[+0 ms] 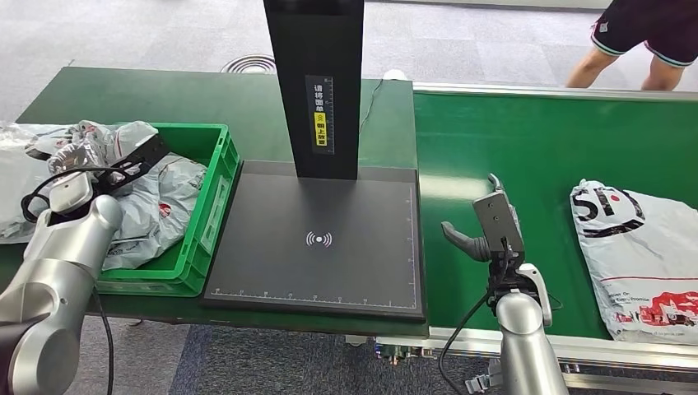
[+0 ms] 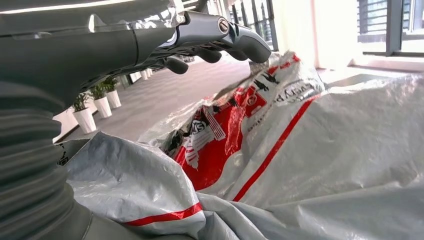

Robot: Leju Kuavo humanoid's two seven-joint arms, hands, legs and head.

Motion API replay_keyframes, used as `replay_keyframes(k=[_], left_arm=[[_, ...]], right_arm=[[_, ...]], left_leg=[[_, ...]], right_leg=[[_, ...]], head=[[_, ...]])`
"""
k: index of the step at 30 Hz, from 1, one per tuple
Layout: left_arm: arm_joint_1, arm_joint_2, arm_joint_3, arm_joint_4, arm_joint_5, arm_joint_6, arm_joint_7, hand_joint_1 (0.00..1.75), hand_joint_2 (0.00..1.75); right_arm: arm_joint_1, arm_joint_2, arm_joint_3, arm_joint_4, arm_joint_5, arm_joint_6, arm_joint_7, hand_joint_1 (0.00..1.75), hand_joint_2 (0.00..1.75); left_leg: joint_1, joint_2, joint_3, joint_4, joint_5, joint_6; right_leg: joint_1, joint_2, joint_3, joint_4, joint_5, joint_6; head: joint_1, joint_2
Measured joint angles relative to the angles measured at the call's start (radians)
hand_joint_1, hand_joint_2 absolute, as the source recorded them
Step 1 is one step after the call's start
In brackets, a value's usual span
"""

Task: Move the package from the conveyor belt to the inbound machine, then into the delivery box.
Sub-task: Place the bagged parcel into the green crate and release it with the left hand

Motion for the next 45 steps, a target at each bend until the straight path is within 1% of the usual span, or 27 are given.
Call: replay_keyframes(k=[6, 10, 16, 19, 21, 23, 25, 28, 32, 38, 40, 43, 44, 45], left_arm=[[0.009, 0.002, 0.0, -0.006, 0.0, 0.092, 0.01, 0.0, 1.75], [0.032, 0.008, 0.007, -0.037, 0.001, 0.166, -0.004, 0.0, 1.75], [0.084, 0.012, 0.064, -0.119, 0.003, 0.278, -0.048, 0.0, 1.75], [0.101, 0.012, 0.093, -0.154, 0.003, 0.3, -0.062, 0.0, 1.75], [0.116, 0.011, 0.11, -0.177, 0.012, 0.338, -0.084, 0.0, 1.75], [0.138, 0.008, 0.13, -0.219, 0.038, 0.405, -0.128, 0.0, 1.75], [0.166, 0.001, 0.15, -0.279, 0.062, 0.446, -0.17, 0.0, 1.75], [0.21, -0.017, 0.166, -0.366, 0.068, 0.442, -0.2, 0.0, 1.75], [0.245, -0.039, 0.175, -0.441, 0.065, 0.433, -0.206, 0.0, 1.75], [0.257, -0.052, 0.179, -0.478, 0.054, 0.424, -0.206, 0.0, 1.75], [0.258, -0.06, 0.179, -0.482, 0.069, 0.439, -0.22, 0.0, 1.75], [0.275, -0.08, 0.179, -0.513, 0.139, 0.483, -0.273, 0.0, 1.75], [0.286, -0.089, 0.179, -0.533, 0.199, 0.488, -0.31, 0.0, 1.75], [0.301, -0.1, 0.178, -0.557, 0.292, 0.479, -0.361, 0.0, 1.75]], right_arm=[[0.008, 0.0, 0.0, -0.008, -0.001, -0.003, 0.001, 0.0, 1.75], [0.019, 0.0, 0.001, -0.017, -0.002, -0.017, 0.0, 0.0, 1.75], [0.033, 0.007, 0.015, -0.025, 0.006, -0.036, -0.005, 0.0, 1.75], [0.033, 0.013, 0.022, -0.025, 0.009, -0.037, -0.005, 0.0, 1.75], [0.032, 0.015, 0.025, -0.025, 0.009, -0.037, -0.005, 0.0, 1.75], [0.03, 0.016, 0.026, -0.025, 0.009, -0.037, -0.005, 0.0, 1.75], [0.027, 0.016, 0.026, -0.025, 0.009, -0.038, -0.004, 0.0, 1.75], [0.026, 0.016, 0.028, -0.025, 0.01, -0.048, -0.002, 0.0, 1.75], [0.025, 0.016, 0.029, -0.025, 0.011, -0.054, -0.002, 0.0, 1.75], [0.026, 0.016, 0.029, -0.025, 0.012, -0.054, -0.002, 0.0, 1.75], [0.027, 0.016, 0.028, -0.027, 0.012, -0.054, -0.003, 0.0, 1.75], [0.031, 0.016, 0.028, -0.033, 0.007, -0.054, -0.007, 0.0, 1.75], [0.032, 0.015, 0.028, -0.033, 0.001, -0.054, -0.012, 0.0, 1.75], [0.032, 0.015, 0.028, -0.033, -0.007, -0.054, -0.018, 0.0, 1.75]], left_leg=[[0.0, 0.0, 0.0, 0.0, 0.0, 0.0], [0.0, 0.0, 0.0, 0.0, 0.0, 0.0], [0.0, 0.0, 0.0, 0.0, 0.0, 0.0], [0.0, 0.0, 0.0, 0.0, 0.0, 0.0], [0.0, 0.0, -0.001, 0.0, 0.0, 0.0], [0.0, 0.0, 0.0, 0.0, 0.0, 0.0], [0.0, 0.0, 0.0, 0.0, 0.0, 0.0], [0.0, 0.0, -0.001, 0.0, 0.0, 0.0], [0.0, 0.0, -0.001, 0.0, 0.0, 0.0], [0.0, 0.0, -0.001, 0.0, 0.0, 0.0], [0.0, 0.0, -0.001, 0.0, 0.0, 0.0], [0.0, 0.0, -0.001, 0.0, 0.0, 0.0], [0.0, 0.0, -0.001, 0.0, 0.0, 0.0], [-0.001, 0.0, -0.001, 0.0, -0.001, 0.0]], right_leg=[[0.0, 0.0, 0.0, 0.0, 0.0, 0.0], [0.0, 0.0, 0.0, 0.0, 0.0, 0.0], [0.0, 0.0, -0.001, 0.0, 0.0, 0.0], [0.0, 0.0, -0.001, 0.0, 0.0, 0.0], [0.0, 0.0, -0.001, 0.0, 0.0, 0.0], [0.0, 0.0, -0.001, 0.0, 0.0, 0.0], [0.0, 0.0, -0.001, 0.0, 0.0, 0.0], [0.0, 0.0, -0.001, 0.0, 0.0, 0.0], [0.0, 0.0, -0.001, 0.0, 0.0, 0.0], [0.0, 0.0, -0.001, 0.0, 0.0, 0.0], [0.0, 0.0, -0.001, 0.0, 0.0, 0.0], [0.0, 0.0, -0.001, 0.0, 0.0, 0.0], [0.0, 0.0, -0.001, 0.0, 0.0, 0.0], [-0.001, 0.0, -0.001, 0.0, 0.0, 0.0]], head=[[0.0, 0.0], [0.0, 0.0], [0.0, 0.0], [0.0, 0.0], [0.0, 0.0], [0.0, 0.0], [0.0, 0.0], [0.0, 0.0], [0.0, 0.0], [0.0, 0.0], [0.0, 0.0], [0.0, 0.0], [0.0, 0.0], [0.0, 0.0]])
